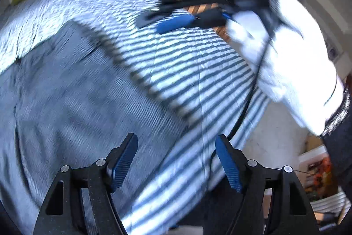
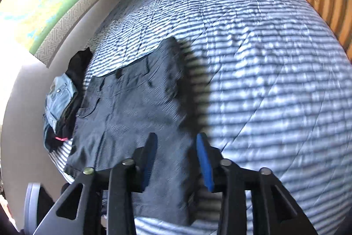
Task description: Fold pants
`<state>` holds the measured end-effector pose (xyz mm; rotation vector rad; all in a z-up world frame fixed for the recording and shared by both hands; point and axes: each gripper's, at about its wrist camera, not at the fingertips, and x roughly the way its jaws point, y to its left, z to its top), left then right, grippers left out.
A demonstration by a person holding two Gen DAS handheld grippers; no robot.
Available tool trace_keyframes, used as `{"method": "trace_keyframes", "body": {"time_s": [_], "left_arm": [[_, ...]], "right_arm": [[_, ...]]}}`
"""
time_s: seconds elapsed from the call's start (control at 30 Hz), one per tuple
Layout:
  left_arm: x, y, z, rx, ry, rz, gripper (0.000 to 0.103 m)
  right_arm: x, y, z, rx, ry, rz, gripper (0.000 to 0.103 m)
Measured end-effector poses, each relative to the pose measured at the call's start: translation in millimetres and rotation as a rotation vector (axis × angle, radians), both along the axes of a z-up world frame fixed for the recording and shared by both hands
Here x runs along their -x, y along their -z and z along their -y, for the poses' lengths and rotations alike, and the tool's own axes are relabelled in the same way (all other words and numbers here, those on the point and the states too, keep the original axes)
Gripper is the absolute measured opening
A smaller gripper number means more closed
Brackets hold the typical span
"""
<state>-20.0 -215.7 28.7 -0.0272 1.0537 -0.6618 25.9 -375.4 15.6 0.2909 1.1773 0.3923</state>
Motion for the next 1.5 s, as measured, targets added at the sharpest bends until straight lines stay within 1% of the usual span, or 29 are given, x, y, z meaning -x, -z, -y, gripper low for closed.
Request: {"method": "trace_keyframes", "body": {"time_s": [0.03,0.1,0.13,0.2,0.3,0.37,0.4,0.43,0.47,0.5,0.57,0.6,0.67,0.7,0.73,0.83,0.97,1.07,1.17,1.2,1.23,1.3,1.33,1.37,1.4,1.43,1.5], "left_arm": [[-5,3,6,0.003,-0.004,-0.007,0.08],[-19,11,11,0.048,-0.017,-0.064,0.08],[-24,14,10,0.055,-0.032,-0.08,0.08],[-35,22,9,0.047,-0.074,-0.11,0.08],[-46,33,17,0.037,-0.102,-0.156,0.08],[-49,35,29,-0.003,-0.096,-0.142,0.079],[-50,39,39,-0.041,-0.085,-0.132,0.074],[-53,43,44,-0.052,-0.079,-0.138,0.054],[-55,50,47,-0.061,-0.074,-0.158,0.042],[-59,58,43,-0.049,-0.084,-0.193,0.029],[-63,63,27,0.039,-0.109,-0.233,0.025],[-64,64,17,0.08,-0.127,-0.249,0.019],[-61,60,-2,0.182,-0.158,-0.28,0.018],[-58,55,-12,0.229,-0.167,-0.28,0.017],[-55,51,-17,0.249,-0.168,-0.271,0.017],[-49,41,-28,0.279,-0.174,-0.251,0.017],[-49,35,-40,0.313,-0.177,-0.249,0.017],[-50,28,-49,0.338,-0.172,-0.236,0.017],[-53,25,-57,0.361,-0.171,-0.233,0.017],[-54,24,-60,0.373,-0.17,-0.234,0.014],[-53,22,-63,0.381,-0.168,-0.232,0.009],[-52,19,-68,0.399,-0.165,-0.225,0.008],[-52,18,-69,0.4,-0.162,-0.22,0.008],[-51,17,-71,0.397,-0.159,-0.207,0.008],[-51,16,-71,0.389,-0.156,-0.201,0.007],[-51,18,-73,0.384,-0.157,-0.2,0.007],[-49,25,-78,0.371,-0.17,-0.219,0.007]], "right_arm": [[-3,2,5,0.003,-0.011,-0.005,0.035],[-12,4,16,0.007,-0.028,-0.018,0.035],[-12,5,26,0.01,-0.037,-0.018,0.035],[-10,3,35,0.013,-0.054,-0.013,0.035],[-5,0,50,0.031,-0.071,-0.002,0.035],[-8,0,59,0.02,-0.059,-0.006,0.035],[-11,0,63,0.01,-0.055,-0.011,0.035],[-13,-1,65,0.004,-0.052,-0.012,0.035],[-19,-3,68,-0.013,-0.052,-0.015,0.035],[-23,-4,69,-0.028,-0.052,-0.017,0.035],[-30,-5,66,-0.048,-0.057,-0.019,0.035],[-36,-5,61,-0.051,-0.065,-0.021,0.035],[-48,-4,47,-0.037,-0.083,-0.018,0.035],[-56,-3,38,-0.038,-0.089,-0.016,0.035],[-64,0,29,-0.052,-0.097,-0.022,0.036],[-93,12,-2,-0.077,-0.118,-0.05,0.038],[-131,37,-45,-0.014,-0.135,-0.083,0.038],[-155,57,-66,0.009,-0.141,-0.125,0.039],[-172,75,-78,0.03,-0.157,-0.156,0.04],[-177,80,-80,0.043,-0.156,-0.165,0.04],[-181,85,-80,0.05,-0.148,-0.175,0.04],[-187,95,-77,0.03,-0.128,-0.201,0.04],[-188,97,-74,0.002,-0.119,-0.206,0.033],[-188,98,-72,-0.024,-0.11,-0.209,0.023],[-188,98,-71,-0.054,-0.101,-0.215,0.02],[-187,97,-70,-0.059,-0.096,-0.213,0.016],[-185,93,-72,-0.049,-0.094,-0.203,0.014]]}}
